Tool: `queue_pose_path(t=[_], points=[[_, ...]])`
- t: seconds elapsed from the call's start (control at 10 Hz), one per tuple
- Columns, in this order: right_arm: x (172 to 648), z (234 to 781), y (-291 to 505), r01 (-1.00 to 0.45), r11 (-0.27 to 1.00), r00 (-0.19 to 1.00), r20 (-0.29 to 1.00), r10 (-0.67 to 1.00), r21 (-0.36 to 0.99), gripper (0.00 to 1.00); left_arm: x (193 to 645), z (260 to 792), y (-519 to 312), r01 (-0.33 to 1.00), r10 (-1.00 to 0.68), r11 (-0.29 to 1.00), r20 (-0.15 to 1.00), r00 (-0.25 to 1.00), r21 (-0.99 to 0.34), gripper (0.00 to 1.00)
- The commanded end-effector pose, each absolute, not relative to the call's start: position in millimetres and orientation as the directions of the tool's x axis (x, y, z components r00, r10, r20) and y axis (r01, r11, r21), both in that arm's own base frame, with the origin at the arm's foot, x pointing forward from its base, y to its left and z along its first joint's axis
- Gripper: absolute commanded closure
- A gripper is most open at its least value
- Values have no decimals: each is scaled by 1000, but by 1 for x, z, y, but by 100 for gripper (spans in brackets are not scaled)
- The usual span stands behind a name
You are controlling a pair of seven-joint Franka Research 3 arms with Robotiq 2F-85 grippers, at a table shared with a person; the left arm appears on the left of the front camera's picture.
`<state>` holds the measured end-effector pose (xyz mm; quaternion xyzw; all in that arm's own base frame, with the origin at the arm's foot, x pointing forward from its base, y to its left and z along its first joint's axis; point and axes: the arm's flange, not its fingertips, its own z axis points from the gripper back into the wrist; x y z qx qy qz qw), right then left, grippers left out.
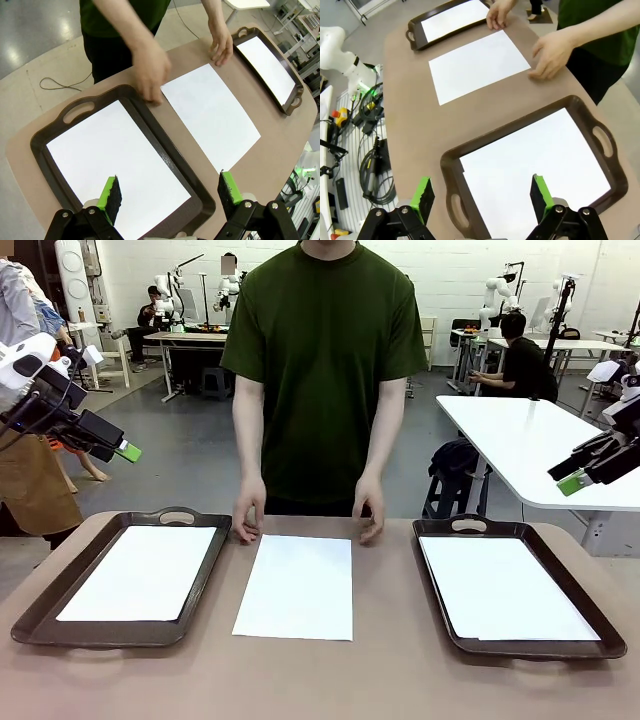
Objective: Sort the A4 documents.
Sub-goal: Receive the A4 Paper.
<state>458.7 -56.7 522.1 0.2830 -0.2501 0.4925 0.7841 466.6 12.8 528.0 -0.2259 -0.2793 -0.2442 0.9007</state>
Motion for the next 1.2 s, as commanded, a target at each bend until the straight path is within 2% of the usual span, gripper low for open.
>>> queue_pose_path(t=[0.0, 1.1], points=[[460, 521, -55, -916, 357, 381, 678, 629, 183, 0, 467, 529, 13, 564, -315, 784, 617, 721, -259, 0], [460, 521, -55, -916, 357, 381, 678, 629, 183, 0, 467, 529, 13, 564, -315, 784, 617, 721, -259, 0]])
